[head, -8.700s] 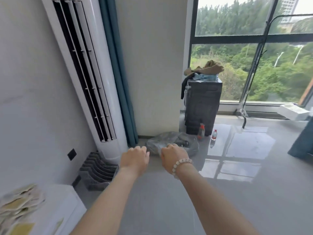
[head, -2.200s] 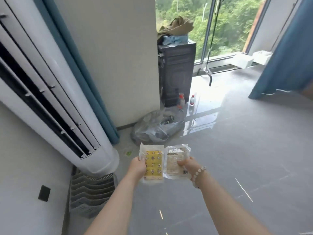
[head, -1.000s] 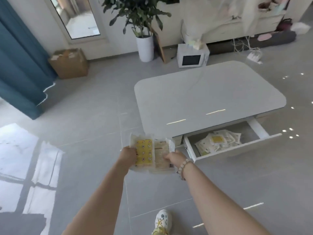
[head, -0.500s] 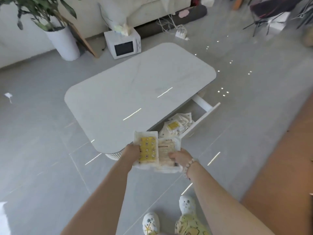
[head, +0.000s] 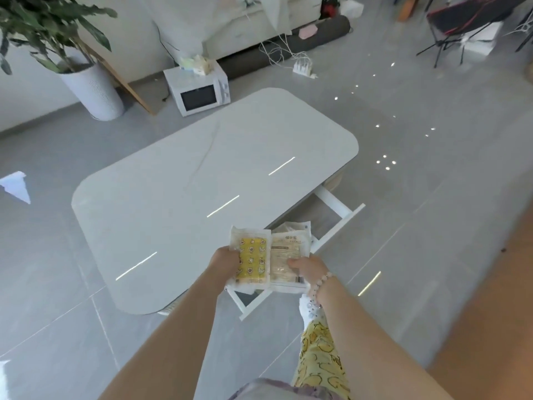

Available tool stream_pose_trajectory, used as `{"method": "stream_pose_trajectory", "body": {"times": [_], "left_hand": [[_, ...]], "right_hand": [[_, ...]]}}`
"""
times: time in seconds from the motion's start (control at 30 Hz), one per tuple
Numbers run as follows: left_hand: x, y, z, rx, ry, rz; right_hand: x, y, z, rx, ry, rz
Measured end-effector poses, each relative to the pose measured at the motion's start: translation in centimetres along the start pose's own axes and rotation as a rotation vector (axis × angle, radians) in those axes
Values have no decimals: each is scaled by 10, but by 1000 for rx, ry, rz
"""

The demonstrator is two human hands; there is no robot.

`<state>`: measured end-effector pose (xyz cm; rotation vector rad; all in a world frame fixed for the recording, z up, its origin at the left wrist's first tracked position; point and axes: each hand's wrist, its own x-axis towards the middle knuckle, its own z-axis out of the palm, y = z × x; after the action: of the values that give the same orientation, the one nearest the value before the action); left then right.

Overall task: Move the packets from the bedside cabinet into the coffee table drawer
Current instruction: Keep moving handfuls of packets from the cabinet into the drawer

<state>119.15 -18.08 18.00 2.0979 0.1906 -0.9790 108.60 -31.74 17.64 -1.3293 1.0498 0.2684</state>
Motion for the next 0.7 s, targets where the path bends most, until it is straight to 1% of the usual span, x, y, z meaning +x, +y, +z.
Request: {"method": "stream_pose_trajectory", "body": {"times": [0.2,0.33,0.4,0.5,0.6,0.7], "left_hand": [[56,93,73,59,5,-45],[90,126,118,79,-44,-106],[110,131,134,65,-54,-144],[134,130,151,46,-13,-230],[160,115,166,-73,14,-336],[183,95,177,-99,13,-384]], "right_hand": [[77,-45,-85,-5,-10,42],[120,-64,-132,-39,-29,89],[142,-68,-146,-41,-52,106],[175,-68,-154,-91,-98,163],[205,-62,-153,-107,-147,246],[234,-48,-146,-146,-191,305]]}}
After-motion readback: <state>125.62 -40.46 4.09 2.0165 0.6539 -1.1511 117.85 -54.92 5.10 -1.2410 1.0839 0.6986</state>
